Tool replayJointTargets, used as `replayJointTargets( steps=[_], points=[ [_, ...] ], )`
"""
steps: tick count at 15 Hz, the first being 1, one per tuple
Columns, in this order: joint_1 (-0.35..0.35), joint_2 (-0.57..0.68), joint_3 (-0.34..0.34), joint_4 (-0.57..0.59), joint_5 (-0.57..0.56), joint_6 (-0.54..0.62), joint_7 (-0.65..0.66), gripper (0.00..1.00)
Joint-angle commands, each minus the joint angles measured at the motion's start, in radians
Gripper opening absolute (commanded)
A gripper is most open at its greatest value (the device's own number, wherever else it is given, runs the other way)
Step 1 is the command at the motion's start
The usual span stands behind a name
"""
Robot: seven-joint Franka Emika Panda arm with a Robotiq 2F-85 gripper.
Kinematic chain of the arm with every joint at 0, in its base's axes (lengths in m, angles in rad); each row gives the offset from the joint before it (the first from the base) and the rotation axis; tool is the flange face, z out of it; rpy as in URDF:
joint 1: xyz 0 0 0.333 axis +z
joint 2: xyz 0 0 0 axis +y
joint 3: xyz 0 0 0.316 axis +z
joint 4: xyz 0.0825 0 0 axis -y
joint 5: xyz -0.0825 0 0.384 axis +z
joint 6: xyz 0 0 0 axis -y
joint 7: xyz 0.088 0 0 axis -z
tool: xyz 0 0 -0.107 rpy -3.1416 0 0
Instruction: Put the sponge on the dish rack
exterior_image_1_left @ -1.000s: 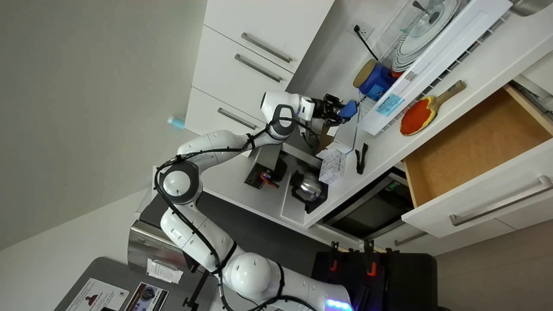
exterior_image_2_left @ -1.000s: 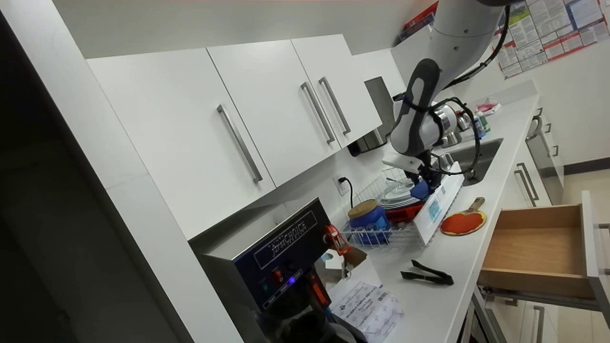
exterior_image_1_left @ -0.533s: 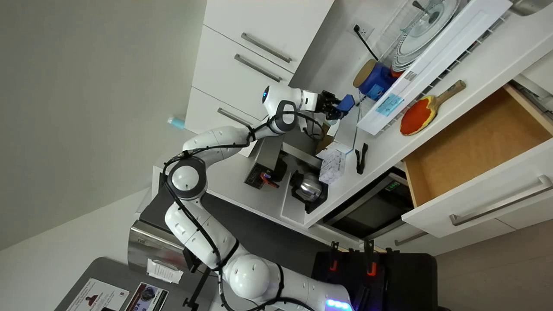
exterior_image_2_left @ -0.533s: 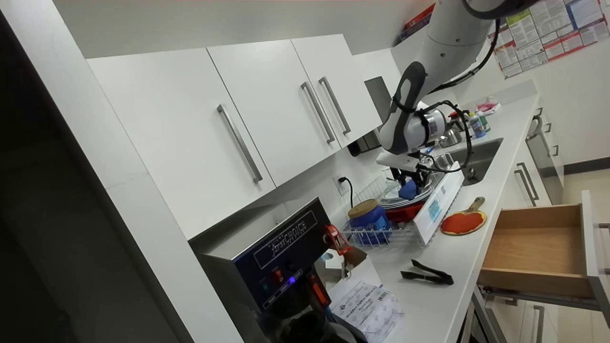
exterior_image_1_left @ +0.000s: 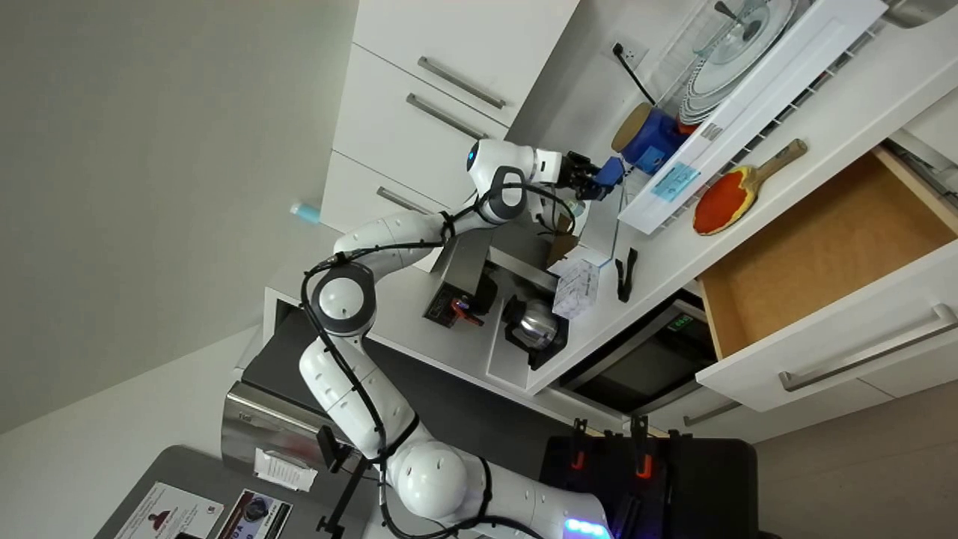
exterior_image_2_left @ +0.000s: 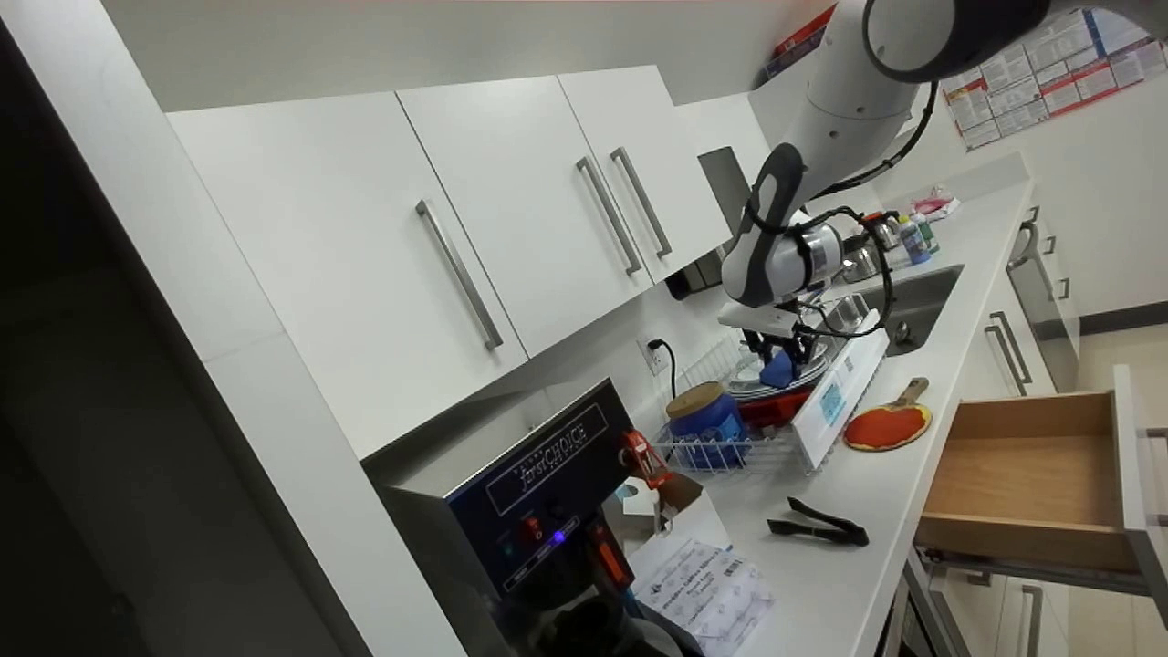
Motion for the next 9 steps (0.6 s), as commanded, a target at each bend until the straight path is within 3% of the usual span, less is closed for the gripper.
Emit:
replayJointTargets(
  steps=[1, 5, 9],
  points=[
    [-0.025, 0.128, 0.009, 0.197, 0.012, -0.095, -0.097, 0.31],
    [-0.055, 0.244, 0.042, 0.348, 0.04, -0.167, -0.224, 0.31],
    [-0.07, 0.317, 0.068, 0.433, 0.083, -0.164, -0.307, 0.31]
  ],
)
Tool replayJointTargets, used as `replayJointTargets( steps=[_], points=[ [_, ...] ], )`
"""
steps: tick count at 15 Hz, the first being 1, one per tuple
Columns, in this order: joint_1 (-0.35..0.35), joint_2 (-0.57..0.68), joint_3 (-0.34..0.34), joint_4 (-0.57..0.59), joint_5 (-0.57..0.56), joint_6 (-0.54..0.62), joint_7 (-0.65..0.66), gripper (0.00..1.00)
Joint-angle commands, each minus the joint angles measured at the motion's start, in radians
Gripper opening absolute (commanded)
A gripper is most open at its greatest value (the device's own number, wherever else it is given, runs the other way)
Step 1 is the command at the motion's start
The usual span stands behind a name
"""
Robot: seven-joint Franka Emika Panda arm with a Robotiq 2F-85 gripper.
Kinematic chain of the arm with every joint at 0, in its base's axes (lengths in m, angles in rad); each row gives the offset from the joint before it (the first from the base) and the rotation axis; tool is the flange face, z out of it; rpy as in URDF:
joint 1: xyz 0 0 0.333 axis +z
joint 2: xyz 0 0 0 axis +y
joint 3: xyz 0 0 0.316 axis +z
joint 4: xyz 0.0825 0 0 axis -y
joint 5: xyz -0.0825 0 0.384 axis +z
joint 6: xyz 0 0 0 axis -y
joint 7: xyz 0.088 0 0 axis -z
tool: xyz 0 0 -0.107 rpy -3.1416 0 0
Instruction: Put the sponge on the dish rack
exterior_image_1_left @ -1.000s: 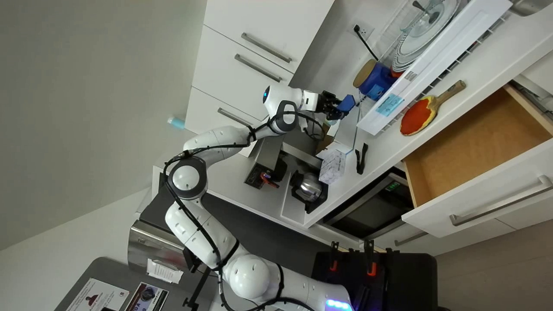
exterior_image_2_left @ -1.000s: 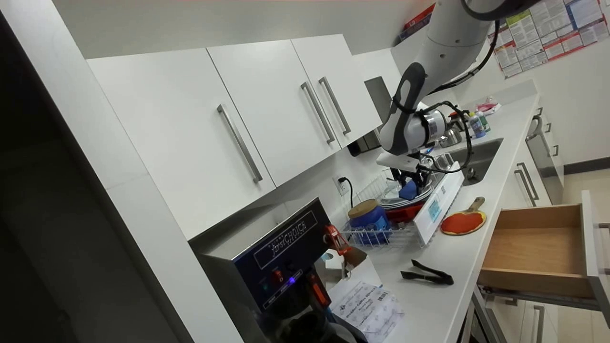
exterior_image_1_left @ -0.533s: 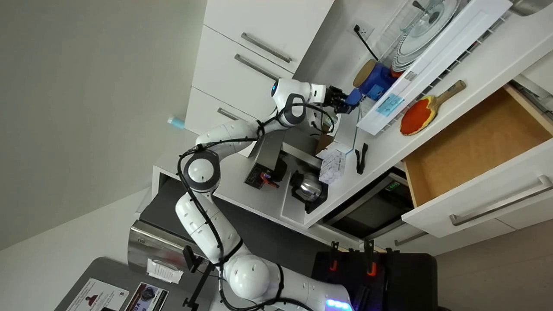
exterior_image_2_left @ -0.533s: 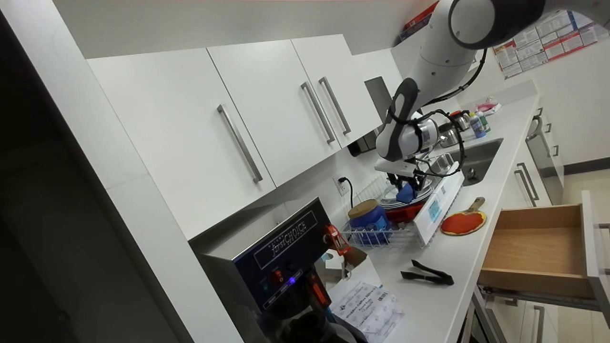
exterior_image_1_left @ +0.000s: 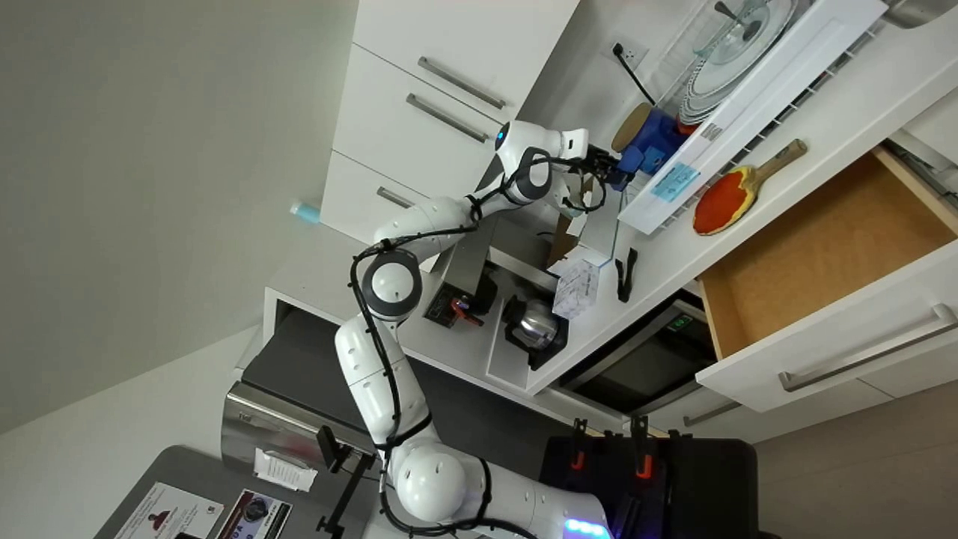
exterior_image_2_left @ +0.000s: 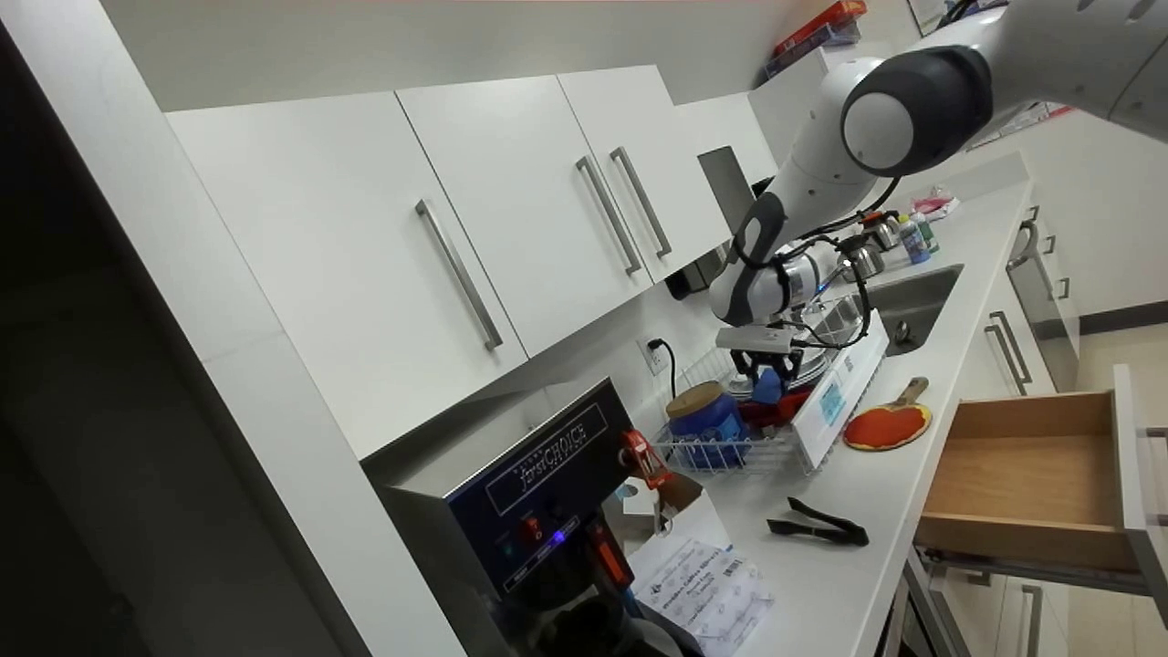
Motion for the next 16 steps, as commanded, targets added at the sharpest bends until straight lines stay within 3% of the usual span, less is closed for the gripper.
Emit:
replayJointTargets(
  steps=[1, 2, 4, 5, 16],
  points=[
    [-0.026, 0.067, 0.037, 0.108, 0.064, -0.029, -0.085, 0.38],
    [-0.029, 0.073, 0.044, 0.119, 0.077, -0.031, -0.102, 0.81],
    [-0.027, 0.081, 0.048, 0.136, 0.094, -0.033, -0.122, 0.88],
    [-0.026, 0.082, 0.048, 0.141, 0.1, -0.039, -0.126, 0.97],
    [-0.004, 0.071, 0.017, 0.125, 0.087, -0.02, -0.101, 1.0]
  ],
)
